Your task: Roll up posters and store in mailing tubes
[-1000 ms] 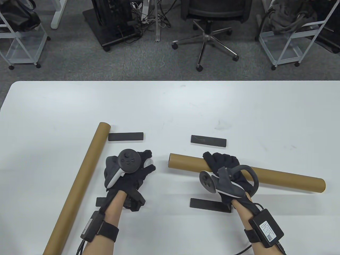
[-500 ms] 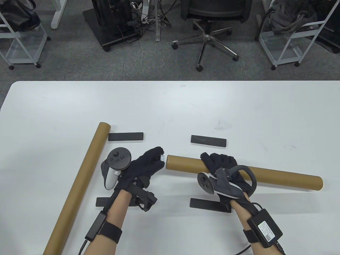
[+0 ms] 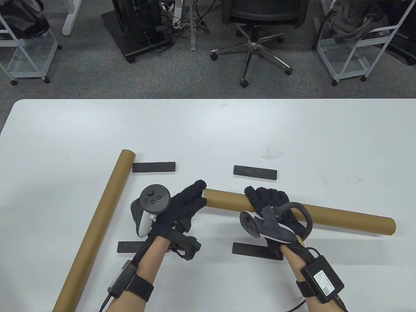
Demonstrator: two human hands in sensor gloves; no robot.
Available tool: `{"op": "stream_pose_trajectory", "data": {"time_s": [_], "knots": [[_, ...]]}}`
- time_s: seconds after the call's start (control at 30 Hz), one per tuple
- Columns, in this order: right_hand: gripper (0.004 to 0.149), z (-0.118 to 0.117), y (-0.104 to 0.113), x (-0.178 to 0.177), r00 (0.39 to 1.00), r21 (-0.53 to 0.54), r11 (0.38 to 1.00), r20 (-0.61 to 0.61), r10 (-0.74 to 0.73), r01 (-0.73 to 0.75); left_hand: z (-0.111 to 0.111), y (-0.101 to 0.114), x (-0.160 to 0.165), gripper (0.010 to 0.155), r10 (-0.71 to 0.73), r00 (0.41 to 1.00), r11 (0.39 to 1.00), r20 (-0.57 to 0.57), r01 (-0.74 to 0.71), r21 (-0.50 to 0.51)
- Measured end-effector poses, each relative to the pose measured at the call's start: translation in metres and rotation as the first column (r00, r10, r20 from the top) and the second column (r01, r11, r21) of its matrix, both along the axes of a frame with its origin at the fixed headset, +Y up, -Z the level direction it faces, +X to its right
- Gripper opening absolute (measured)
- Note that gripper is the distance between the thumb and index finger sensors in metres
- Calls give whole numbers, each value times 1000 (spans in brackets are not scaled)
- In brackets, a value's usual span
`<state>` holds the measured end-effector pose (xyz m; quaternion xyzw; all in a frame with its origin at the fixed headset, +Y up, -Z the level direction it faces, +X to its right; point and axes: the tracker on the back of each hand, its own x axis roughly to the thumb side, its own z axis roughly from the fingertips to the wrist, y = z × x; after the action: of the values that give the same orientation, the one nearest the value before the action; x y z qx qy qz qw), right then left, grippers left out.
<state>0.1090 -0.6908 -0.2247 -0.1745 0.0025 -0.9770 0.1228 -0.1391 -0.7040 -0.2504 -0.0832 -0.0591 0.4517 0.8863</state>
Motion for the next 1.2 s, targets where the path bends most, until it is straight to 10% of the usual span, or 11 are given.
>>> {"op": "stream_pose_trajectory", "data": {"time_s": [0.5, 0.63, 0.8, 1.2], "knots": [[81, -2, 5, 7, 999, 19, 999, 15, -29, 29, -6, 11, -14, 82, -180, 973, 983, 147, 172, 61], [81, -3, 6, 7, 999, 18, 999, 14, -41, 41, -8, 16, -40, 83, -483, 874, 871, 52, 473, 131], [81, -3, 3, 10, 999, 3, 1000, 27, -24, 23, -9, 7, -61, 83, -788, 609, 598, -93, 792, 119], [81, -28, 4, 22, 986, -64, 998, 167, 21, -10, -10, 4, -61, 82, -794, 601, 596, -92, 800, 71]]}}
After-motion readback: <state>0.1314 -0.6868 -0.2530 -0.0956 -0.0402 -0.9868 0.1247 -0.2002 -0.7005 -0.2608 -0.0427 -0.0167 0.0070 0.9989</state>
